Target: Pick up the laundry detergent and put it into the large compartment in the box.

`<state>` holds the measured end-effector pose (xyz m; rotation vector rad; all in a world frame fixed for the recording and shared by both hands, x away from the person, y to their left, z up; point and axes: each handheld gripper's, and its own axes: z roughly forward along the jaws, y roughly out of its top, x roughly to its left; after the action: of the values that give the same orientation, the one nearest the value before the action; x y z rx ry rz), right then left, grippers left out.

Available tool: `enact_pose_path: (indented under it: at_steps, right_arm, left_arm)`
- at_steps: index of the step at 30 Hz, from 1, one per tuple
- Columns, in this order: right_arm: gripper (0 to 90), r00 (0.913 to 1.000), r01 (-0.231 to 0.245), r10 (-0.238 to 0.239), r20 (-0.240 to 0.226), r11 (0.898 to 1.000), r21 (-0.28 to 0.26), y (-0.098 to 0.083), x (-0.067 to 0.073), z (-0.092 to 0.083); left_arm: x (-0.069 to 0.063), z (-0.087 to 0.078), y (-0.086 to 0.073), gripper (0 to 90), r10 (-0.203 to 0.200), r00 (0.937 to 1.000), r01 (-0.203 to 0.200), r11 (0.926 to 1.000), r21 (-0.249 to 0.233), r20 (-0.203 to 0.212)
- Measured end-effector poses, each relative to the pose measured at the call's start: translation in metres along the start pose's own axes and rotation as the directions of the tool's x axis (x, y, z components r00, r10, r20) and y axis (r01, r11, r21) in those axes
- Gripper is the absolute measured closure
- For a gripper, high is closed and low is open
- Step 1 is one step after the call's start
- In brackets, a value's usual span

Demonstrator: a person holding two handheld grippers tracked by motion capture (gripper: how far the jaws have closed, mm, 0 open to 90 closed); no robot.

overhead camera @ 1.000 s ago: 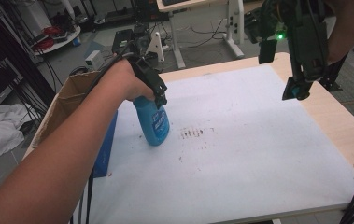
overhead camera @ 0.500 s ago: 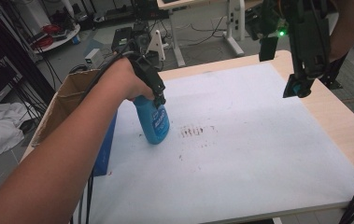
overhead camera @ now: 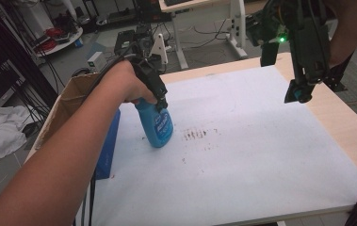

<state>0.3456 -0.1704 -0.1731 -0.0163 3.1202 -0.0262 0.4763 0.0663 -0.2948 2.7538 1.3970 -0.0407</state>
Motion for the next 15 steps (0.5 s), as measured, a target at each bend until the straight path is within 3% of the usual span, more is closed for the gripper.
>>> enact_pose_path:
  at_steps: [5, 11, 15]
  right_arm:
    - [3.5, 1.0, 0.0, 0.0, 0.001, 1.0, 0.0, 0.0, 0.001, 0.0]
    - [3.5, 1.0, 0.004, -0.004, 0.004, 1.0, -0.01, 0.002, 0.001, -0.002]
    - [3.5, 0.9999, 0.008, -0.008, 0.006, 1.0, -0.007, 0.003, 0.002, -0.003]
  left_arm:
    - [-0.001, -0.014, -0.006, 37.2, 0.022, 0.9997, -0.022, 0.9997, -0.003, 0.007]
    - [-0.003, -0.048, -0.016, 37.2, 0.047, 0.9983, -0.048, 0.9989, -0.005, -0.034]
    - [-0.002, -0.069, -0.022, 37.2, 0.053, 0.9979, -0.053, 0.9986, -0.006, -0.038]
